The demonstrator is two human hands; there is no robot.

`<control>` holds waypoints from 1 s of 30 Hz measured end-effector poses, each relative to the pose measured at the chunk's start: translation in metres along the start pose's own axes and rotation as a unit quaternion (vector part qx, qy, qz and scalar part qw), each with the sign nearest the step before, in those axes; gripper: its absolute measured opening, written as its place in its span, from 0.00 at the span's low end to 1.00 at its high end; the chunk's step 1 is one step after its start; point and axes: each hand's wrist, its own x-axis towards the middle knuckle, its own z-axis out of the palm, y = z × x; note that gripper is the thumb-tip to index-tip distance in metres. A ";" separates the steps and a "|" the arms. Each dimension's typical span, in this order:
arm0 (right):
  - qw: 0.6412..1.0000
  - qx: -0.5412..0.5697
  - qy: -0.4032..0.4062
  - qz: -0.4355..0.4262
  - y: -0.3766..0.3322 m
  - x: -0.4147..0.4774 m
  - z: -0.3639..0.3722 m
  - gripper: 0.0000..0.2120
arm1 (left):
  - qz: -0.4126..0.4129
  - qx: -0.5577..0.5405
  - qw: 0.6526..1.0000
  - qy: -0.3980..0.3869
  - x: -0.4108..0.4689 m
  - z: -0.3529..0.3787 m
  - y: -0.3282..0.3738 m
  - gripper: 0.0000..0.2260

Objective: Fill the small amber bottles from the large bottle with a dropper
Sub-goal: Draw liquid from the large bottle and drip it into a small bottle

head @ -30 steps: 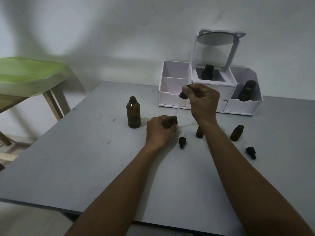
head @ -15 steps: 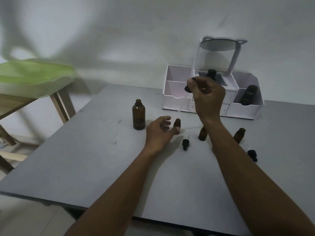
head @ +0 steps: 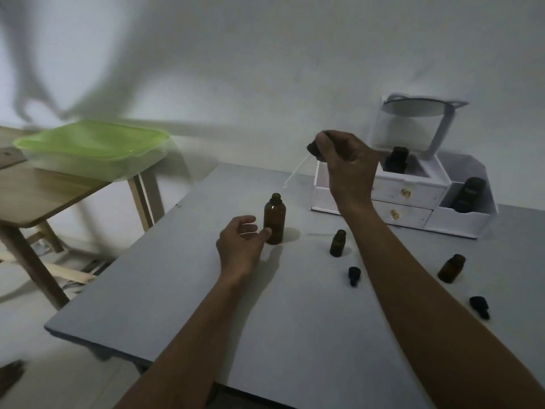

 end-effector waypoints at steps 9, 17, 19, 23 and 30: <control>0.999 -0.019 -0.034 -0.005 0.009 0.000 0.015 0.03 | 0.053 -0.006 0.996 -0.075 0.014 0.016 0.006 0.30; 0.990 -0.082 -0.110 -0.002 0.025 -0.010 0.028 0.07 | 0.055 0.034 0.996 -0.068 0.018 0.022 0.003 0.28; 0.985 -0.099 -0.141 0.010 0.034 -0.018 0.031 0.07 | 0.060 0.039 0.995 -0.071 0.017 0.022 0.004 0.27; 0.973 -0.152 -0.171 0.019 0.054 -0.034 0.036 0.06 | 0.066 0.034 0.994 -0.076 0.016 0.020 0.003 0.26; 0.974 -0.160 -0.158 0.020 0.056 -0.038 0.037 0.06 | 0.075 0.034 0.994 -0.078 0.015 0.018 0.003 0.26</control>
